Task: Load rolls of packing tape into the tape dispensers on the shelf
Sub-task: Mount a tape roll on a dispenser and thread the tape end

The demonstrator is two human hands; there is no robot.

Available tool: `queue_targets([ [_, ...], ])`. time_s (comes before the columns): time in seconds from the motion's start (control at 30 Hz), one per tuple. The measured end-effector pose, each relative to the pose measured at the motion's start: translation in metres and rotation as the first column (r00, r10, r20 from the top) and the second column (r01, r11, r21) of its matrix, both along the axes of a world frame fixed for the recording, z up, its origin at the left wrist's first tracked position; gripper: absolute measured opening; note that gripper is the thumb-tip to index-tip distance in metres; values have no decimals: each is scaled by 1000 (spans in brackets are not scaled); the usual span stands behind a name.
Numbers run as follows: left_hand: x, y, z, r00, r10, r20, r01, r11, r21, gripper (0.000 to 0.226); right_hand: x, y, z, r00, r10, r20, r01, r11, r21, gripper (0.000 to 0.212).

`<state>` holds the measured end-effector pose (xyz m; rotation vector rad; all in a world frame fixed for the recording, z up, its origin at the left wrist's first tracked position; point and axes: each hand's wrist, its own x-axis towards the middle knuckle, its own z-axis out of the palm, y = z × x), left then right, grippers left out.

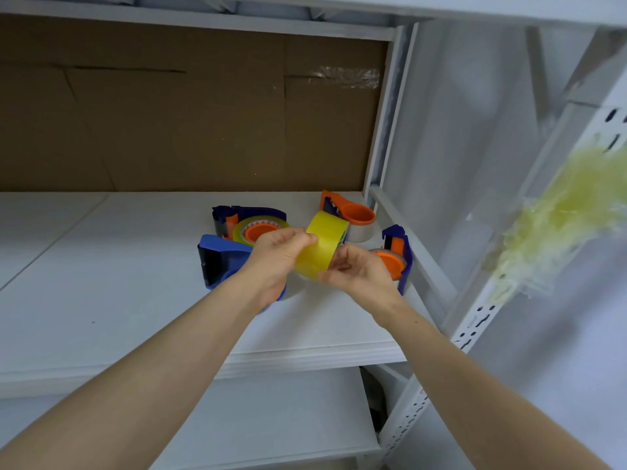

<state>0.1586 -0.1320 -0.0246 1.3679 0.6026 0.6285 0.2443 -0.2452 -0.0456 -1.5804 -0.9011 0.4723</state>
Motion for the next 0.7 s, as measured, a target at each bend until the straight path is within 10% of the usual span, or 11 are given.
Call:
queue_targets([
  [0.13,-2,-4,1,997,-72,8,72,996,56,19,4,2,11,961,36,-276,-3,993,119,16],
  [0.6,-5,0,5,995,-62,84,69,994,-80,16,2,4,-3,932,-64,356,79,996,-29,22],
  [0.7,-7,-4,4,994,-52,96,60,995,-80,20,-1,2,1,973,-18,229,25,999,-28,21],
])
